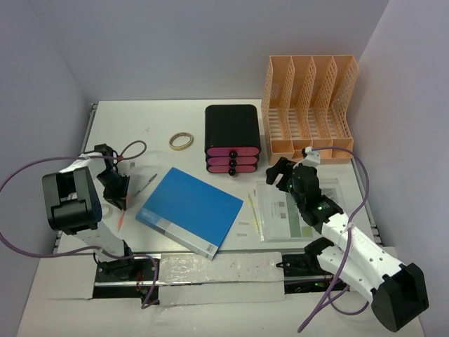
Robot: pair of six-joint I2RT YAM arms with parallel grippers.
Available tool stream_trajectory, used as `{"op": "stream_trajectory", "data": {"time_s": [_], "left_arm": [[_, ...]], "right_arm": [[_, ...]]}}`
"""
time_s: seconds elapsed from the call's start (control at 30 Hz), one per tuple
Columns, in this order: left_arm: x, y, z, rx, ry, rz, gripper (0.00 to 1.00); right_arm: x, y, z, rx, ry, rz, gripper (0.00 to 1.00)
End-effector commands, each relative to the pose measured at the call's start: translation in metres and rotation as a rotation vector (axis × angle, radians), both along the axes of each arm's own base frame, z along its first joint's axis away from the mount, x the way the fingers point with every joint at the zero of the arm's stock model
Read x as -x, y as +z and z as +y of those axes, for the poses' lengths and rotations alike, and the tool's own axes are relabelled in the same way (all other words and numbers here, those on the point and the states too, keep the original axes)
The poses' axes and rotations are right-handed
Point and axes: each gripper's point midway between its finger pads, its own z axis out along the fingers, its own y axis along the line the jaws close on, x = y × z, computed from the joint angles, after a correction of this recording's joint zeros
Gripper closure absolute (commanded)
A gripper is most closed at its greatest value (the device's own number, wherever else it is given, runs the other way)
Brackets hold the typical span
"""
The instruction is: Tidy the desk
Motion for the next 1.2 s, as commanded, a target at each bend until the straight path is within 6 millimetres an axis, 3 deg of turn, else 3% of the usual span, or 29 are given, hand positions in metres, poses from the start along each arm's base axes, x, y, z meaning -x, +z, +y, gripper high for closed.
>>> {"op": "stream_trajectory", "data": {"time_s": [0.0,0.2,0.47,0.57,0.67,0.73,0.77,0.83,0.93,1.03,1.17], "left_arm": [[-0.045,0.023,-0.008,0.045,0.006,-0.237,1.0],[-0.062,0.048,-0.01,0.053,-0.003,-0.361,1.0],[-0.077,0.096,-0.016,0.074,-0.009,-0.529,1.0],[-0.082,0.122,-0.02,0.084,-0.026,-0.595,1.0],[-0.082,0.143,-0.017,0.046,-0.066,-0.65,1.0],[-0.086,0.158,-0.011,0.003,-0.085,-0.693,1.0],[-0.088,0.165,-0.011,-0.005,-0.094,-0.716,1.0],[-0.091,0.175,-0.012,-0.008,-0.114,-0.758,1.0],[-0.101,0.196,-0.019,0.008,-0.15,-0.861,1.0],[-0.113,0.204,-0.021,-0.017,-0.173,-0.927,1.0],[-0.121,0.195,-0.021,-0.05,-0.21,-0.962,1.0]], "right_arm": [[-0.005,0.012,0.004,-0.006,0.008,-0.032,0.16],[-0.005,0.01,0.008,-0.009,0.023,-0.012,0.15],[0.009,0.028,0.008,-0.125,-0.027,0.056,0.13],[0.031,0.037,0.028,-0.259,0.04,0.142,0.13],[0.056,0.054,0.06,-0.561,0.116,0.177,0.15],[0.067,0.056,0.055,-0.651,0.036,0.222,0.22],[0.076,0.041,0.044,-0.626,-0.033,0.287,0.24],[0.084,0.042,0.031,-0.605,-0.122,0.335,0.26],[0.102,0.026,0.026,-0.567,-0.226,0.498,0.25],[0.119,0.006,0.047,-0.557,-0.243,0.68,0.24],[0.145,-0.01,0.071,-0.453,-0.24,0.861,0.24]]}}
